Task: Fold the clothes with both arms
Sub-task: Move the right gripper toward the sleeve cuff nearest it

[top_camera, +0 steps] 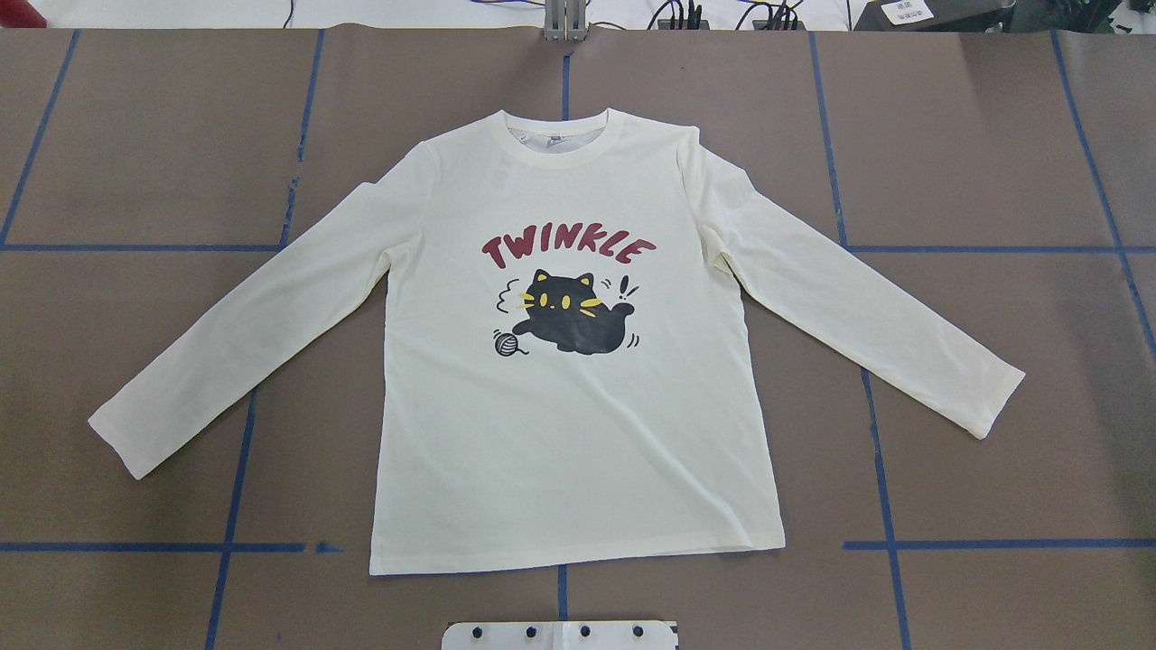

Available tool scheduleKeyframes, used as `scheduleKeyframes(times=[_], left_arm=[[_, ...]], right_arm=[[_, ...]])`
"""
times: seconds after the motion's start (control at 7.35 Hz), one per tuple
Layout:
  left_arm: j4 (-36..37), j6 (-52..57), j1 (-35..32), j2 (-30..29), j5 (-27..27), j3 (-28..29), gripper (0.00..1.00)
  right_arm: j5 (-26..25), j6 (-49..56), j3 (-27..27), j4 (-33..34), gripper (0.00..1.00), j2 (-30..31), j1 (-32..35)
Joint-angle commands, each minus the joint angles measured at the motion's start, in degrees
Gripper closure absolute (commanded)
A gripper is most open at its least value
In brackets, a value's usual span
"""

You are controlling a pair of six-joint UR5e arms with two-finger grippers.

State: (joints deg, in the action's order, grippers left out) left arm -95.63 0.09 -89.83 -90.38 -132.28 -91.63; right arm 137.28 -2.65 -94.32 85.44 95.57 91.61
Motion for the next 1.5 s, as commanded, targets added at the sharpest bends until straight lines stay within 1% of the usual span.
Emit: scheduleKeyframes(times=[0.0, 0.41, 0.68, 0.82, 0.95, 1.09, 1.22, 1.36], left_arm=[[0.0, 0.1, 0.0, -0.1, 0.0, 0.0, 0.00], [-0.1, 0.1, 0.0, 0.0, 0.0, 0.0, 0.00], [-2.6, -0.2, 0.2, -0.1, 0.2, -0.2, 0.00], [-3.9, -0.2, 0.2, -0.1, 0.1, -0.3, 0.00], [-4.2, -0.2, 0.2, -0.1, 0.0, -0.9, 0.00], [-4.6, -0.3, 0.2, -0.1, 0.0, -1.3, 0.00], [-7.1, -0.3, 0.4, -0.7, 0.1, -1.6, 0.00], [-9.5, -0.6, 0.4, 0.1, -0.1, -1.5, 0.00]], right_arm=[[-0.1, 0.0, -0.2, 0.2, 0.00, -0.6, 0.1], [0.0, -0.1, -0.1, -0.3, 0.00, -0.5, 0.0], [0.4, -1.0, -0.6, -0.7, 0.00, -0.8, -1.3], [0.1, -5.0, -3.6, -3.7, 0.00, -0.6, -5.4], [-1.5, -21.3, -7.3, -8.1, 0.00, -0.6, -12.8], [-6.7, -35.4, -10.1, -15.6, 0.00, 0.2, -19.6], [-2.8, -40.2, -10.0, -19.1, 0.00, -0.8, -22.3], [2.8, -40.3, -5.3, -19.6, 0.00, -2.0, -23.0]])
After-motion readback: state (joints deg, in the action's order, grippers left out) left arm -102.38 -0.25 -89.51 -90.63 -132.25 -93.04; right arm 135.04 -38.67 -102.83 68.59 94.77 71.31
